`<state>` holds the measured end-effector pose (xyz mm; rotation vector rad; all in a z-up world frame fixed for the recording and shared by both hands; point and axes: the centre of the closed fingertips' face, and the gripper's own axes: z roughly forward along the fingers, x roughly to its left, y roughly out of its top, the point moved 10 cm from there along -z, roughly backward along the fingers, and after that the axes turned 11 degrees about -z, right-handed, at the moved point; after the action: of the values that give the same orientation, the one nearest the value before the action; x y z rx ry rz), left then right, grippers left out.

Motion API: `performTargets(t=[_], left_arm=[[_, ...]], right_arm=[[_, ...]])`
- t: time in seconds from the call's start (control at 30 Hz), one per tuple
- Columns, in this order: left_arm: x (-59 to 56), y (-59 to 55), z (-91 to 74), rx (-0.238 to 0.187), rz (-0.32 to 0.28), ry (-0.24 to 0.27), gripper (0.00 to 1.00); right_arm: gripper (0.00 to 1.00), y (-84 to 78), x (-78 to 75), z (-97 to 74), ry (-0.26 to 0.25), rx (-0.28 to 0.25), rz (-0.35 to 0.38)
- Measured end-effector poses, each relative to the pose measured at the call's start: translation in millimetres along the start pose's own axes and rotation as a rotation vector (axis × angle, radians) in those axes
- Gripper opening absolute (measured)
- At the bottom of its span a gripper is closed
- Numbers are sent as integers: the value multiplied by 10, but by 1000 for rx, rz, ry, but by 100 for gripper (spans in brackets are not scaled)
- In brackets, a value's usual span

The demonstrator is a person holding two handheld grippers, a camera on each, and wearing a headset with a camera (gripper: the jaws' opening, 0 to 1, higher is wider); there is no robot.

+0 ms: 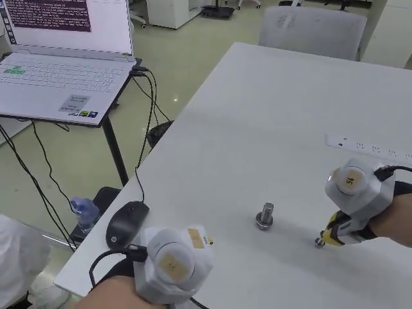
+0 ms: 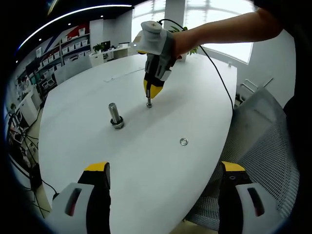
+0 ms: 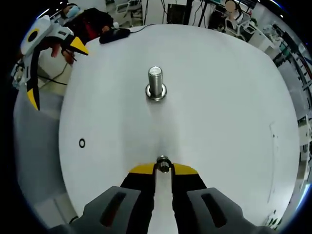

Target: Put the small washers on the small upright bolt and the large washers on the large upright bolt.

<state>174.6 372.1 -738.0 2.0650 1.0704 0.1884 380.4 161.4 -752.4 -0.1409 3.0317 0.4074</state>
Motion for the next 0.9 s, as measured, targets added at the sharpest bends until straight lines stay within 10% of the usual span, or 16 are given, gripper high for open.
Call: performTargets(t=[0.9], left_arm=[[6,-57,6,31,-5,-5,86]], right_arm=[[13,-30,-14,206,12,35,-33]])
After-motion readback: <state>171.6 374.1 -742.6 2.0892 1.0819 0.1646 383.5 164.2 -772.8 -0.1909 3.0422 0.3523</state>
